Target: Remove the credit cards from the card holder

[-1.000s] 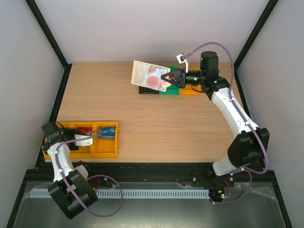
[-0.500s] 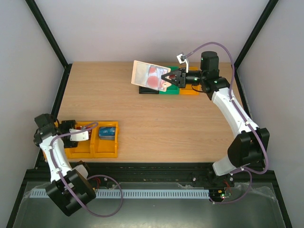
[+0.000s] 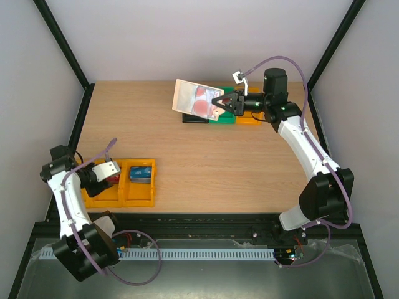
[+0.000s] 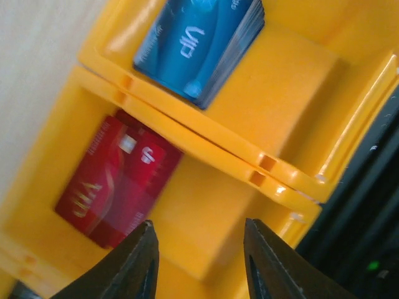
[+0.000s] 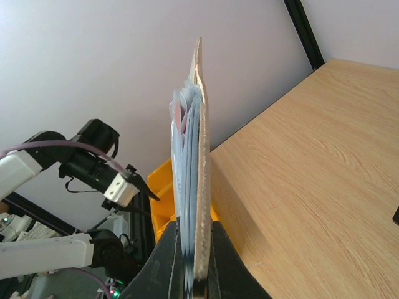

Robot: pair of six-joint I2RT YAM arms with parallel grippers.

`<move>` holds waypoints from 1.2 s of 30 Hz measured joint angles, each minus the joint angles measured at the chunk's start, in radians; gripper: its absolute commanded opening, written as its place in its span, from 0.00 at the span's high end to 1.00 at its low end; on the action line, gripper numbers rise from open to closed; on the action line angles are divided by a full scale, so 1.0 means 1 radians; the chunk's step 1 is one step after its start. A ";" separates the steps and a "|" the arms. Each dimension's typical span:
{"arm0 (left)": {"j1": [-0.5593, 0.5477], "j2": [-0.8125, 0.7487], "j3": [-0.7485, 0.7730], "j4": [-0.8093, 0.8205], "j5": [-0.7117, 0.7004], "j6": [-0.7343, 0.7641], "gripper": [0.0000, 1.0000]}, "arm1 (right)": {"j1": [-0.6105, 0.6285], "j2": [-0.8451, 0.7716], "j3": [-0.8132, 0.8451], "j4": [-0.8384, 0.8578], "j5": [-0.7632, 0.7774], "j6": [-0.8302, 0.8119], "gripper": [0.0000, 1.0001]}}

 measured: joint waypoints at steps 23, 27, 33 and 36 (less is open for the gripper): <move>-0.242 0.077 -0.301 0.382 -0.396 -0.187 0.98 | 0.000 -0.029 -0.010 0.001 0.003 -0.014 0.98; -0.245 0.104 -0.335 0.496 -0.407 -0.188 0.98 | 0.000 -0.029 -0.005 -0.006 0.003 -0.017 0.98; -0.259 0.133 -0.346 0.637 -0.378 -0.191 0.98 | 0.000 -0.029 -0.004 -0.015 0.007 -0.022 0.98; -0.262 0.153 -0.353 0.682 -0.360 -0.211 0.98 | 0.000 -0.029 -0.004 -0.021 0.008 -0.023 0.98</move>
